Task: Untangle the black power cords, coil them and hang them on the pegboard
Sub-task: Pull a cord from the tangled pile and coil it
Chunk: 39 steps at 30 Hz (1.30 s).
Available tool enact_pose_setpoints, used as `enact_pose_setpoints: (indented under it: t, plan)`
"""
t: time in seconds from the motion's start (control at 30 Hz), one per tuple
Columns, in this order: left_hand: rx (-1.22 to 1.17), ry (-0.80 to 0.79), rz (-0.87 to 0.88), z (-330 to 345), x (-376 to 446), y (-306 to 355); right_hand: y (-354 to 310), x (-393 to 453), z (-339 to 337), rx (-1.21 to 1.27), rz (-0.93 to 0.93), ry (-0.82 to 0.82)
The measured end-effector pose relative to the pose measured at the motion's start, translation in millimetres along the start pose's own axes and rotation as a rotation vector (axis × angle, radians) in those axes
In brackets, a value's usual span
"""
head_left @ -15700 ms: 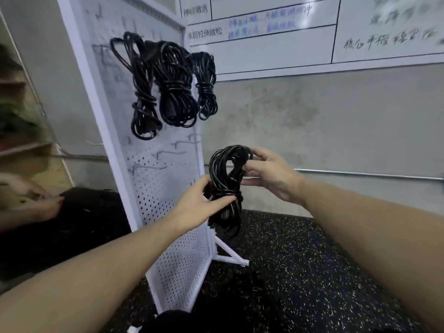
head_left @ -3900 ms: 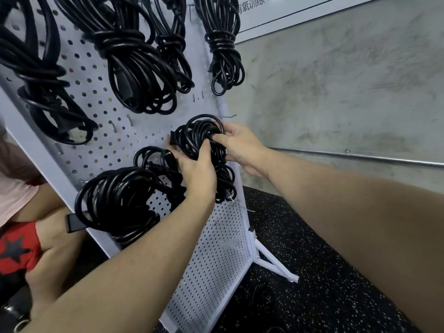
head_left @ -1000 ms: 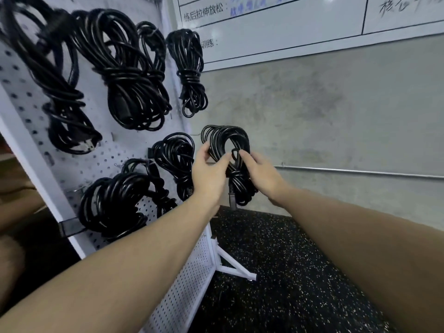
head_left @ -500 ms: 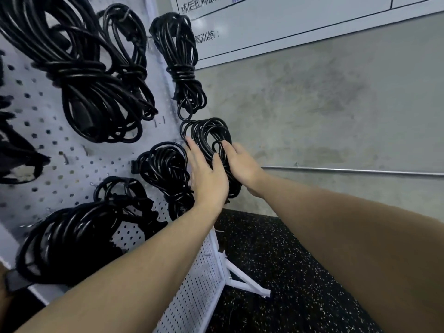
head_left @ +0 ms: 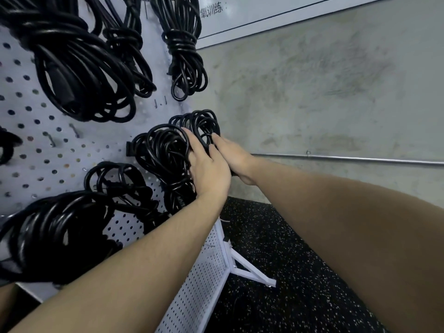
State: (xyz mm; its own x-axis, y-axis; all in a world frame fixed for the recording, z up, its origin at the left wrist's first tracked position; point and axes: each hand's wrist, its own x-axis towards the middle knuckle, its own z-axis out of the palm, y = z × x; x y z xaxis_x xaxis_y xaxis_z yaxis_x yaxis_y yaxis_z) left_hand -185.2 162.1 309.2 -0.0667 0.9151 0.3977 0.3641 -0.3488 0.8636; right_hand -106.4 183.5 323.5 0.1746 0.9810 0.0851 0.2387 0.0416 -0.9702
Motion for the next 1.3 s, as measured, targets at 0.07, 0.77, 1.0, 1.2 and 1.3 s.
enact_pose_setpoints:
  t: [0.07, 0.77, 1.0, 1.2, 1.3]
  plan:
    - [0.011, -0.029, 0.003, -2, -6, -2, 2, -8, -2, -0.020, 0.037, -0.009]
    - [0.356, -1.116, -0.208, -31, -138, -159, 161, -172, -15, -0.398, 0.500, -0.061]
    - [0.572, -1.220, -0.317, -2, -145, -262, 272, -147, 19, -0.567, 0.645, -0.340]
    - [0.671, -1.236, -0.415, 49, -147, -350, 355, -123, 39, -0.572, 0.732, -0.447]
    - [0.697, -1.216, -0.409, 70, -145, -381, 384, -114, 44, -0.559, 0.766, -0.469]
